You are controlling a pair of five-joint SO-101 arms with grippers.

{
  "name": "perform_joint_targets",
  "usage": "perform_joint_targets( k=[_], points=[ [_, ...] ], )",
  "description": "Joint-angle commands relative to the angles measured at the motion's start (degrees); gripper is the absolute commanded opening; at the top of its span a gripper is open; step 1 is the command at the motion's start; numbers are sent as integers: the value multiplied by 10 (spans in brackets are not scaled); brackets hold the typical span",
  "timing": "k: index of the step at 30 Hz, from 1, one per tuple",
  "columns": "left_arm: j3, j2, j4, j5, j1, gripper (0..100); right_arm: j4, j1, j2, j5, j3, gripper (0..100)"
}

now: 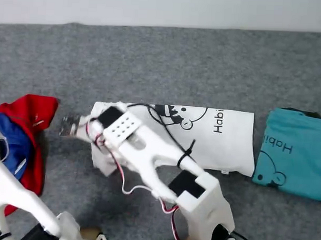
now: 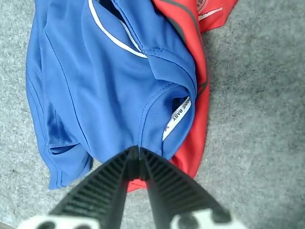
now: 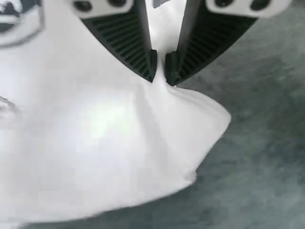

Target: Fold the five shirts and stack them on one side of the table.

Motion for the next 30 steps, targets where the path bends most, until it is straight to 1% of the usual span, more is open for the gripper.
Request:
perform_joint_targets(
  k=[1, 9, 14, 16, 18, 20, 22, 25, 30],
  points=[
    [-5, -18, -11, 2, -1, 5, 4, 36, -4, -2, -53, 11],
    [-5, -14, -12, 2, 2, 5, -3, 76, -4, -2, -56, 12],
    [-5, -14, -12, 2, 2, 5, -30, 103, -3, -5, -55, 17],
    [-5, -14, -12, 2, 2, 5, -40, 116, -2, -5, -55, 50],
    [-5, -14, -11, 2, 2, 5, -47, 130, 4, -8, -53, 113],
    [-5, -14, -10, 2, 2, 5, -48, 147, 25, -36, -56, 177],
    [-4, -16, -10, 2, 2, 5, -58, 168, 47, -66, -56, 207],
    [-4, -18, -9, 2, 1, 5, -53, 189, 58, -76, -62, 197],
    [-4, -18, -8, -13, -1, 5, 8, 181, 43, -76, -128, 152]
  ],
)
